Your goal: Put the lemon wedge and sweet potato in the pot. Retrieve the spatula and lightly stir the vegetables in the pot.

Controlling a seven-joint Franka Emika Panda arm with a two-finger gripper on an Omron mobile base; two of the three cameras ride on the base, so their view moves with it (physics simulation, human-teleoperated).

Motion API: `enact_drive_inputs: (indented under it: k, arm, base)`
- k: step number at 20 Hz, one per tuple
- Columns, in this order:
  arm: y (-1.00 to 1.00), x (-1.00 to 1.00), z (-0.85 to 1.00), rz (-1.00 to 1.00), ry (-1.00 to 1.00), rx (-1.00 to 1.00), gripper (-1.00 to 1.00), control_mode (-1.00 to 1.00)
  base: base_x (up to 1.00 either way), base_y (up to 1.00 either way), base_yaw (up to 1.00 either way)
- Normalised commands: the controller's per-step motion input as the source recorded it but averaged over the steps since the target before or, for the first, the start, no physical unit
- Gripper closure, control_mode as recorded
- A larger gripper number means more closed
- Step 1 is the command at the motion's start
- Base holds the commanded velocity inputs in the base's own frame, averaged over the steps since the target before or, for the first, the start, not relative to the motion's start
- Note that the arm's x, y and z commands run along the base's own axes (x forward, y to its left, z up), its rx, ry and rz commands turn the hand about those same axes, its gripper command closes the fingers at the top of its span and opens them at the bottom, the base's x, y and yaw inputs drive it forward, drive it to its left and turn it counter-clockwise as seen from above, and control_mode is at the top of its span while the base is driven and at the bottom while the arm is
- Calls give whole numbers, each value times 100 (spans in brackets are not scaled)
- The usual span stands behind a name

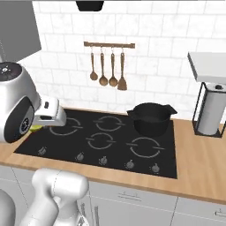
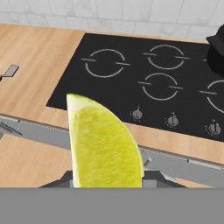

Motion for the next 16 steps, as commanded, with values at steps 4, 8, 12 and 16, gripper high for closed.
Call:
enact_drive_inputs:
  k: [4,8,12,16]
  arm:
    - [0,0,0,0,0,0,100,100]
    - [0,0,0,0,0,0,100,100]
    - [0,0,0,0,0,0,100,100]
    - [0,0,0,0,0,0,100,-100]
  base:
    - [1,-100,0]
    - [54,-37,12]
    - [0,0,0]
    - [0,1,0]
